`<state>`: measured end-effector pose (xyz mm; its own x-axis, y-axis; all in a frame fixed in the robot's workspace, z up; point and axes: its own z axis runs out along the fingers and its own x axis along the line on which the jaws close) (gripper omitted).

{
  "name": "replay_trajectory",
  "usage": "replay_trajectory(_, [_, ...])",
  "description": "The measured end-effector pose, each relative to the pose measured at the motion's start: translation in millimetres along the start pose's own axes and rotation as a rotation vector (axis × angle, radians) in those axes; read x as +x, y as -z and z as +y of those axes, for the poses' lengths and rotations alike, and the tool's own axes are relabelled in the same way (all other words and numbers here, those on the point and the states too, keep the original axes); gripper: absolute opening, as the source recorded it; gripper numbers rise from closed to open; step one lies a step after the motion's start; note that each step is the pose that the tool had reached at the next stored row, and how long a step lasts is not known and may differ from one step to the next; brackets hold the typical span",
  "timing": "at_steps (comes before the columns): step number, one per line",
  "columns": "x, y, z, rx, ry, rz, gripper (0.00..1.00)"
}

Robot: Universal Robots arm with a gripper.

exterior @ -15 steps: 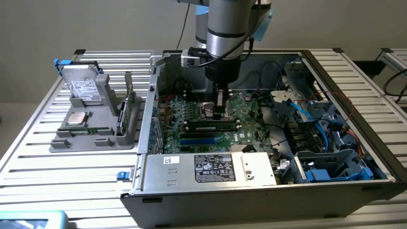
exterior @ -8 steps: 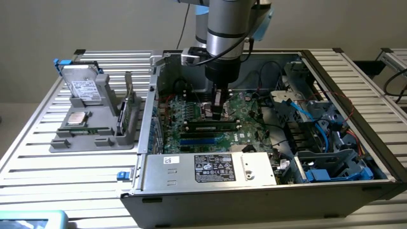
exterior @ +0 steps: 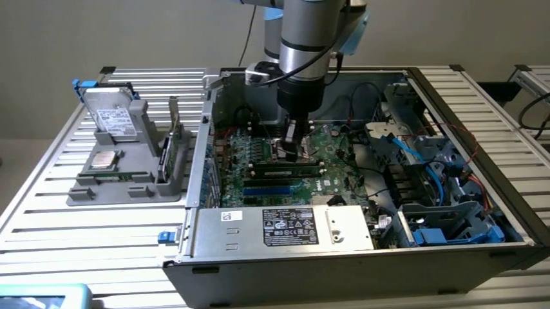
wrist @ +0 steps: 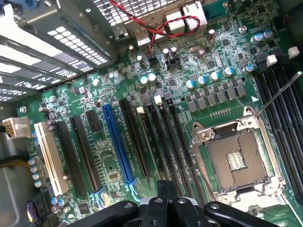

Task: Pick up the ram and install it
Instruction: 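Press down the ram until it locks into place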

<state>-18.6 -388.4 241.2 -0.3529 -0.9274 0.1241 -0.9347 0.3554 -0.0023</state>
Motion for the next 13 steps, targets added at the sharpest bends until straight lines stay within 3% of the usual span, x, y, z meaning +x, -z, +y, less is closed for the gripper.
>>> replay_trajectory(13, [0.0, 0.0, 0.0, -0.0203, -0.177, -0.0003, 0.11])
